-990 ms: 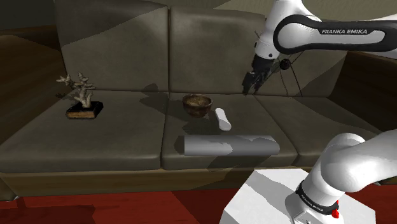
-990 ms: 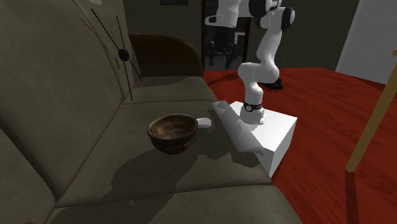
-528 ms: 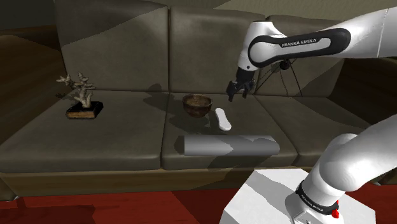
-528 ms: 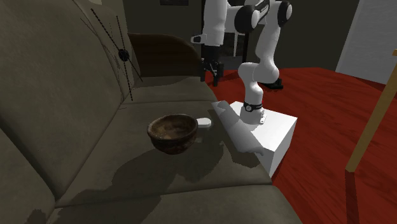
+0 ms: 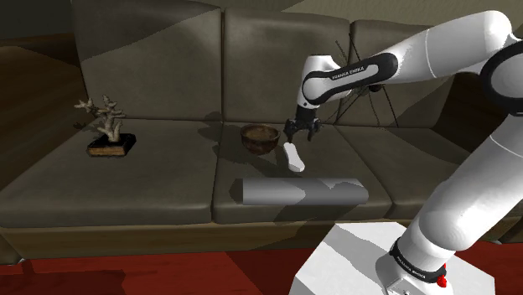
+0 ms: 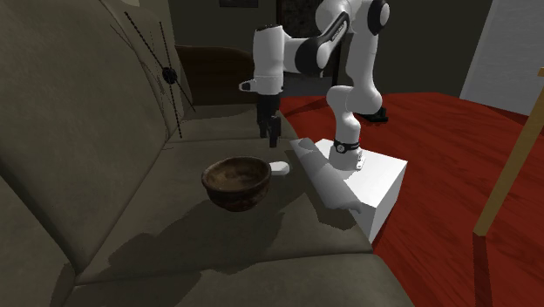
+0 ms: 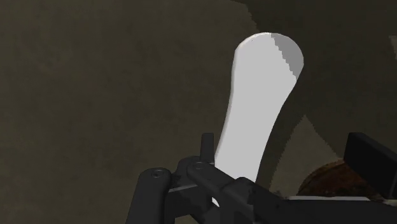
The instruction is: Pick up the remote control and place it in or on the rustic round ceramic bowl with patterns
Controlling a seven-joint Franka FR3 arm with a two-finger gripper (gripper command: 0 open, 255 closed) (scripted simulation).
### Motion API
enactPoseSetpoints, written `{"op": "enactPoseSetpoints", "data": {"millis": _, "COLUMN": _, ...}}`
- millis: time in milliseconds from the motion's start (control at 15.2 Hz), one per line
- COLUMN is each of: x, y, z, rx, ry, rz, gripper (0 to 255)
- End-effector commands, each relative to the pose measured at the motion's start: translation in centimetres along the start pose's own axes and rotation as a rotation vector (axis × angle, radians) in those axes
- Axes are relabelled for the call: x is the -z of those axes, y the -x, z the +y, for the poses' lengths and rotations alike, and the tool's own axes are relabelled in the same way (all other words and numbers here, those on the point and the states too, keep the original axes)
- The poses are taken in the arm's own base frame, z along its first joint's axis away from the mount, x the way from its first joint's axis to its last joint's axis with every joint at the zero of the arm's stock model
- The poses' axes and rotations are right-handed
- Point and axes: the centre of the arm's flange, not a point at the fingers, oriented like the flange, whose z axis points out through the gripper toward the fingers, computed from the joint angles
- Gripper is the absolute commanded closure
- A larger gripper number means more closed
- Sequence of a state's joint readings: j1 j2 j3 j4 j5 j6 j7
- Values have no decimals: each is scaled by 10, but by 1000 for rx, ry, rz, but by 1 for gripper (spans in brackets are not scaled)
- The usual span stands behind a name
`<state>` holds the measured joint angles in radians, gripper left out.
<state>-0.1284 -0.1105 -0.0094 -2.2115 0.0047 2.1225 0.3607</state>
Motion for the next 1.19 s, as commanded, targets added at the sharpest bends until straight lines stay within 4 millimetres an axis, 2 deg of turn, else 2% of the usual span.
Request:
{"op": "enactPoseSetpoints", "data": {"millis": 0, "x": -20, "y": -18, "z": 2, "rx": -57, "ry": -1, "rz": -16, "gripper": 0}}
{"op": "enactPoseSetpoints", "data": {"millis": 198, "x": -53, "y": -43, "z": 6, "rx": -138, "ry": -3, "rz": -40, "gripper": 0}}
{"op": "enactPoseSetpoints", "data": {"millis": 726, "x": -95, "y": -43, "z": 6, "rx": -144, "ry": -4, "rz": -41, "gripper": 0}}
{"op": "enactPoseSetpoints", "data": {"millis": 1122, "x": -95, "y": -43, "z": 6, "rx": -144, "ry": -4, "rz": -41, "gripper": 0}}
